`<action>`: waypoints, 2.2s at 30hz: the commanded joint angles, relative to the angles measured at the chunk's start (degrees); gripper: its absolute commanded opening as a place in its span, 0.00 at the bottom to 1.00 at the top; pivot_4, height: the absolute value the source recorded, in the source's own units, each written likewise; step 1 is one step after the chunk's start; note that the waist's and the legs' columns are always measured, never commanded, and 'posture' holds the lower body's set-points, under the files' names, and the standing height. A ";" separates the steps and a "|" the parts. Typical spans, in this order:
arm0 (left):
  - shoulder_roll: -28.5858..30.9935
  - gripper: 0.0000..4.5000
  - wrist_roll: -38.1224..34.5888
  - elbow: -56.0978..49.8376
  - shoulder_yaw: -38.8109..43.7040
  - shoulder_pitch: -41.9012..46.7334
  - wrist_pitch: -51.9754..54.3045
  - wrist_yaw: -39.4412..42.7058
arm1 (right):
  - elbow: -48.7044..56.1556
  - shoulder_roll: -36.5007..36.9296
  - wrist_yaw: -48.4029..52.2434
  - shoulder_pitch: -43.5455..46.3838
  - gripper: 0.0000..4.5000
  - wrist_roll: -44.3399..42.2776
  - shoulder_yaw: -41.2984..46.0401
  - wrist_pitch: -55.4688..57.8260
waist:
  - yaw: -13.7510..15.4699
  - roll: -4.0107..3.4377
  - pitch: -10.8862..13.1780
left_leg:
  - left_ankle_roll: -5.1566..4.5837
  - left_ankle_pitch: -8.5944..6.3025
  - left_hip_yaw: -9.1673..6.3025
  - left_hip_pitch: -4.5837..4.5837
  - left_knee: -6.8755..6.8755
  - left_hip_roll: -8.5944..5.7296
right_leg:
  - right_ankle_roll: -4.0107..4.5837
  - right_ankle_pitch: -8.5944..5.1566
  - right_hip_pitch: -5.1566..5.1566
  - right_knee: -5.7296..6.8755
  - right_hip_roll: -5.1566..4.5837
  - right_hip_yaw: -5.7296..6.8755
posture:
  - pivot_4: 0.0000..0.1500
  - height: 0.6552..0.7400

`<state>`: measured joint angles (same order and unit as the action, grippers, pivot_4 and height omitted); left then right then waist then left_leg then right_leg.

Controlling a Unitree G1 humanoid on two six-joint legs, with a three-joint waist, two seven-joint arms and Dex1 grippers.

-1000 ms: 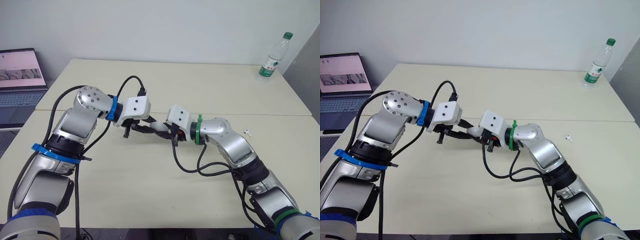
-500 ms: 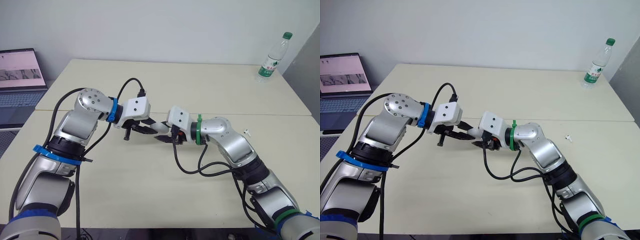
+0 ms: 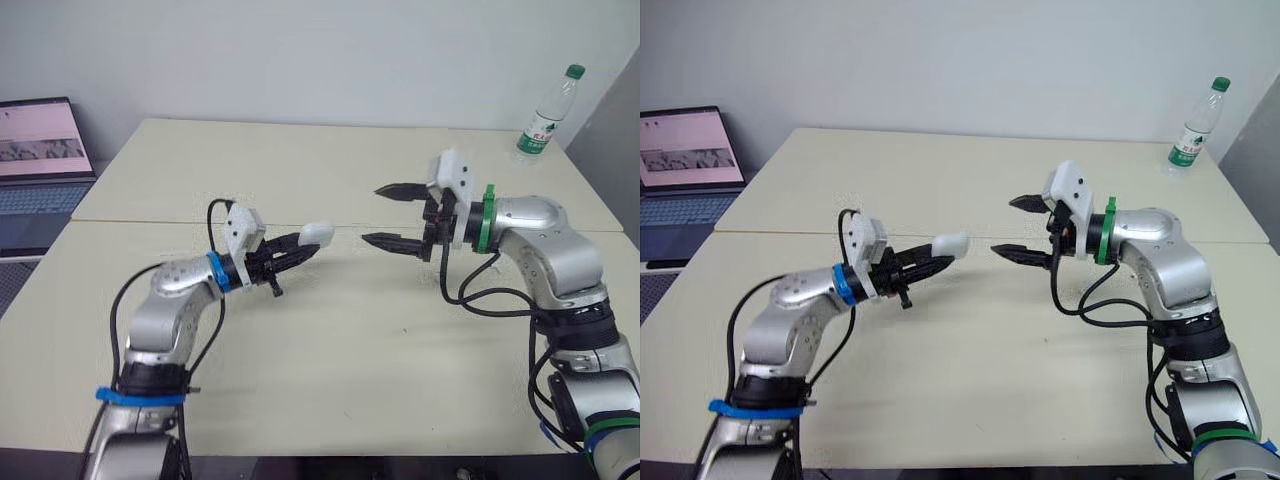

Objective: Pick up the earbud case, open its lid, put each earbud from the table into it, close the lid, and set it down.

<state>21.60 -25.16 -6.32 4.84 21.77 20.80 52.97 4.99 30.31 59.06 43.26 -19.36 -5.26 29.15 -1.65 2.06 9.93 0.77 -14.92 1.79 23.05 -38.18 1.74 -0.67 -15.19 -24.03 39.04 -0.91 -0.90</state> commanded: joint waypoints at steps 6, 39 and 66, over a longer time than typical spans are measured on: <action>-6.72 0.17 -2.32 -9.07 -2.64 -3.64 -2.79 -7.04 | -0.76 -0.48 1.61 1.51 0.99 0.03 -1.88 -4.26 | 0.08 0.01 -0.01 | 0.00 0.00 0.02 -0.03 0.00 -0.08 | -0.01 0.01 0.06 -0.03 -0.07 -0.01 | 1.00 1.00; -5.40 0.17 2.10 -6.11 -1.79 -4.36 -9.82 -13.66 | -3.75 0.19 -10.01 -1.01 0.99 -6.17 7.43 12.50 | 0.18 0.06 -0.05 | 0.00 0.00 0.00 -0.04 0.02 -0.08 | -0.01 0.01 0.10 -0.06 -0.06 0.02 | 1.00 1.00; -6.32 0.17 4.69 -6.61 -0.81 -6.58 -13.87 -22.31 | -18.84 4.95 -13.72 -19.38 0.71 9.20 3.90 -6.80 | 0.11 0.07 -0.05 | 0.00 0.00 0.01 -0.21 0.04 -0.08 | -0.03 -0.01 0.31 -0.14 0.07 -0.01 | 1.00 1.00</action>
<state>15.45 -20.08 -11.10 4.15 14.22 8.22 30.71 -13.33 34.40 45.19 23.36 -11.25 -1.50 23.29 -1.54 2.13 9.88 0.77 -14.92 1.80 22.83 -38.14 1.66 -0.70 -15.20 -23.71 38.90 -0.85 -0.91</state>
